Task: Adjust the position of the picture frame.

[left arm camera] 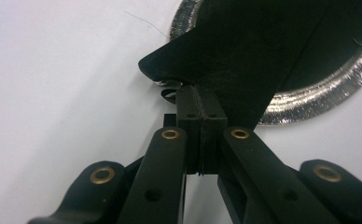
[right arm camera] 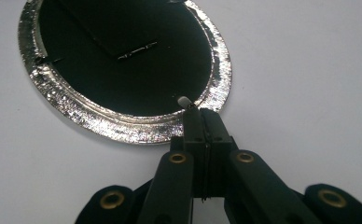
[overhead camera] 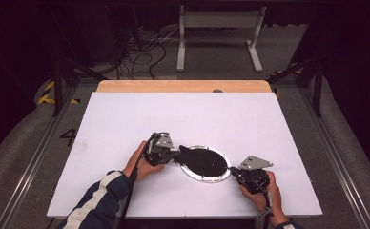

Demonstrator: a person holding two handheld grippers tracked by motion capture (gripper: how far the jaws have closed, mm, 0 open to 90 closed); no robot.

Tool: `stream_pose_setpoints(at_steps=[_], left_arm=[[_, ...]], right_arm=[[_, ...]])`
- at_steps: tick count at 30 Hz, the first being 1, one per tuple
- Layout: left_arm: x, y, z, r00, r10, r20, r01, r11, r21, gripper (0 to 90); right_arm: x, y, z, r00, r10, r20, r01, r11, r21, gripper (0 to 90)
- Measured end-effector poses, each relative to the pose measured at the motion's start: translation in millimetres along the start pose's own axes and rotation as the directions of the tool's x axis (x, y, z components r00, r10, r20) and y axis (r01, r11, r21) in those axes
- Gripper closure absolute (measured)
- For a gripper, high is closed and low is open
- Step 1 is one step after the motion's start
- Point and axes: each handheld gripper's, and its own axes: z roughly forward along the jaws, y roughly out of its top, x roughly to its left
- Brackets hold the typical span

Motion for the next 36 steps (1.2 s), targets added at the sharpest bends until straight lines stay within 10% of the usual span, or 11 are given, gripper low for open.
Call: stream_pose_setpoints(at_steps=[15,27,36], left_arm=[[-10.3,-17.4,-12.1,0.9999,0.012,0.005,-0.012,0.9999,0.002,89.6],[-14.0,-19.6,-13.6,0.9990,0.042,0.012,-0.042,0.9991,0.000,89.4],[-11.1,-21.0,-14.5,0.9984,0.018,0.054,-0.018,0.9998,0.001,89.9]], right_arm=[[-9.1,14.3,16.9,0.9994,0.021,0.028,-0.021,1.000,-0.002,90.0],[14.5,1.2,-0.5,0.9953,-0.005,-0.097,0.005,1.000,0.002,90.0],[15.5,2.7,4.7,0.9985,-0.029,-0.045,0.028,0.999,-0.025,90.0]])
